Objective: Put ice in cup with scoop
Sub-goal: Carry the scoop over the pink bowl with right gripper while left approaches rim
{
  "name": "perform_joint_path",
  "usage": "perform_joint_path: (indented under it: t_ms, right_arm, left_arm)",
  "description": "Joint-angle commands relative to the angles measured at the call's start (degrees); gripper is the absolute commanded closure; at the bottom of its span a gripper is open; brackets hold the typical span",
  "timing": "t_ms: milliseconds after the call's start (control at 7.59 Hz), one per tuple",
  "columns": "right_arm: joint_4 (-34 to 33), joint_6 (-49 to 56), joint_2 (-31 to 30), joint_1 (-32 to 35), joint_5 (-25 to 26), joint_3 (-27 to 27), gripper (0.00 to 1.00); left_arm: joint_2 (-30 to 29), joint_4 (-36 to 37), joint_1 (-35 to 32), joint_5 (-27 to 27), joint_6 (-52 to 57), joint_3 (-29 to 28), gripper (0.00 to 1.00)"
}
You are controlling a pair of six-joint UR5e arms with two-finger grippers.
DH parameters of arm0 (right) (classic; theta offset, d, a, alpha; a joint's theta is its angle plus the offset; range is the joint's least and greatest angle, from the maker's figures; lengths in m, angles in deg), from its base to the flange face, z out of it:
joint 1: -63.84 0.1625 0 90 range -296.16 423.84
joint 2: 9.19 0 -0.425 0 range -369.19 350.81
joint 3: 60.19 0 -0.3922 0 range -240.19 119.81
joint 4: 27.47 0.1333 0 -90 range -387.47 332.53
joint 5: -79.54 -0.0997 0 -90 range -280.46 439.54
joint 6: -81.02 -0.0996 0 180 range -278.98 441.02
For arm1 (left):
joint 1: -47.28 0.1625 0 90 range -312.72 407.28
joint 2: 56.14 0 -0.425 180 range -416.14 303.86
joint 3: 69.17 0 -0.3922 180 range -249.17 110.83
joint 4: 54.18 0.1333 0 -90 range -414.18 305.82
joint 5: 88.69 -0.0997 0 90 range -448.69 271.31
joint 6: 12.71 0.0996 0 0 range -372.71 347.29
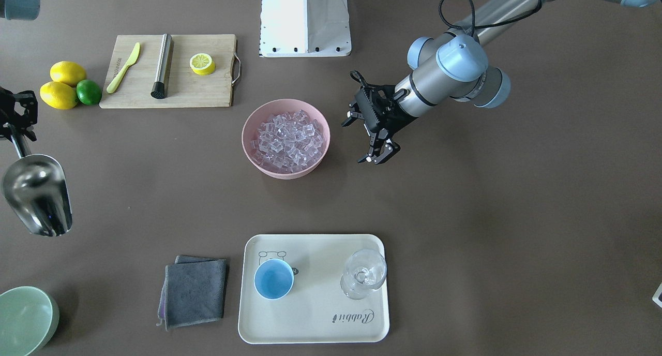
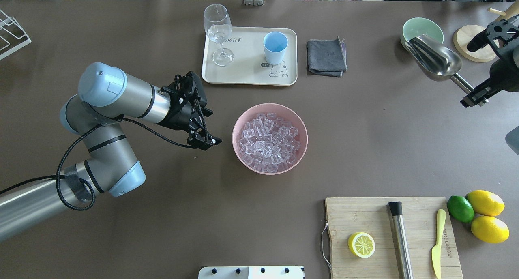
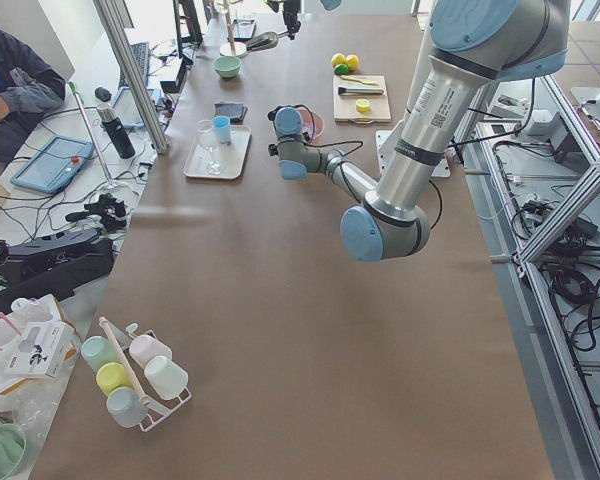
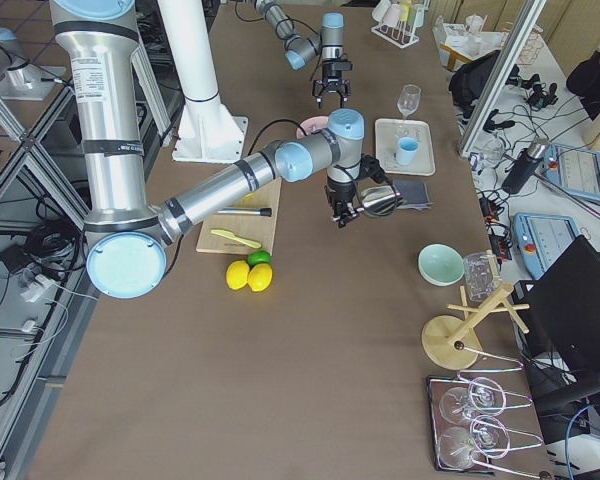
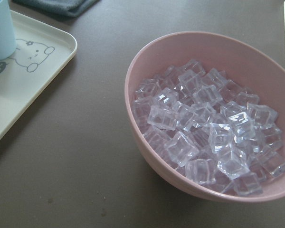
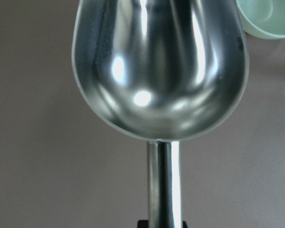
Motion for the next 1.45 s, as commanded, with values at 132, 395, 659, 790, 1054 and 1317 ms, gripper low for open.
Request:
perform_joint_path:
  t_ms: [132,395,659,790,1054,1317]
  right_arm:
    - [-4.4,24.0,8.0,-9.7,10.7,-0.1,1.00]
    - [-16.4,33.0,15.4,-11.5,13.2,2.3,1.00]
    - [-27.4,39.4,20.1,-12.3,13.2,5.1,1.00]
    - [-41.1,45.5,28.4,-13.5,14.0,4.0,1.00]
    - [-50.0,48.7,31.2,-14.9,15.6,3.9,1.00]
    - [-59.2,49.7,38.1,-18.7,20.3,-0.1,1.00]
  left_arm:
    - [0.0,-22.3,4.7,-7.1,0.0,-7.5,0.02]
    - [0.1,-29.9,7.0,-11.1,0.0,-10.6,0.02]
    - [1.2,-35.5,7.0,-11.1,0.1,-12.7,0.02]
    - [1.2,-36.0,7.3,-11.1,0.1,-13.6,0.02]
    - [0.8,-36.8,8.0,-11.1,0.1,-15.7,0.02]
    - [-0.2,-36.7,9.1,-11.2,0.1,-17.0,0.02]
